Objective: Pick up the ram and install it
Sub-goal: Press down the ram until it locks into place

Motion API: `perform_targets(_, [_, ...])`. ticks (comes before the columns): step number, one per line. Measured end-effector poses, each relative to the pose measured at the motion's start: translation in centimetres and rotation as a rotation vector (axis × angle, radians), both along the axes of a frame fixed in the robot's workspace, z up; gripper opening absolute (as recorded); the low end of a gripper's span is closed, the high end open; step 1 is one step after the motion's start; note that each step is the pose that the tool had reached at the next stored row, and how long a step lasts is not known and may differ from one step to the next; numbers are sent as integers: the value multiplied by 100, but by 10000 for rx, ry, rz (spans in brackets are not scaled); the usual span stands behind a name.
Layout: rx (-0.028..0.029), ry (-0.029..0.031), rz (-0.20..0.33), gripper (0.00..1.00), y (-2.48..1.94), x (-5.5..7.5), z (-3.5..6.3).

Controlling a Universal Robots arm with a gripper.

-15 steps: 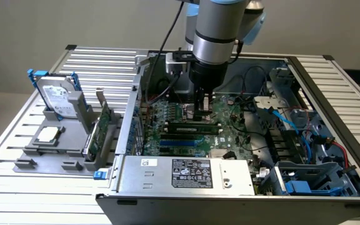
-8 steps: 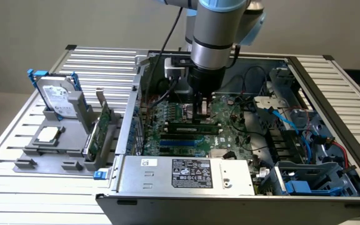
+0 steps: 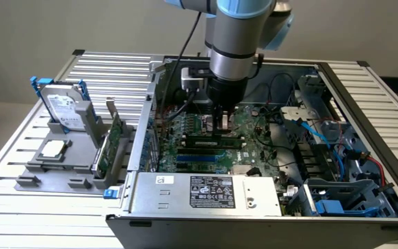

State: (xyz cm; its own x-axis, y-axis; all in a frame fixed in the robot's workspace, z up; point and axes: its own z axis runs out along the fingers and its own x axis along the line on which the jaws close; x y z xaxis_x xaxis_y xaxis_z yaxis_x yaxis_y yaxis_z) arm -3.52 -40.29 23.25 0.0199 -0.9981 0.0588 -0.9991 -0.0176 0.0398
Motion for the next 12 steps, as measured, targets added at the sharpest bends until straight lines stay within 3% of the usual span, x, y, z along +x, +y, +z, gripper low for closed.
perform_targets(12, [-10,-3,0,11,32,-6,-3])
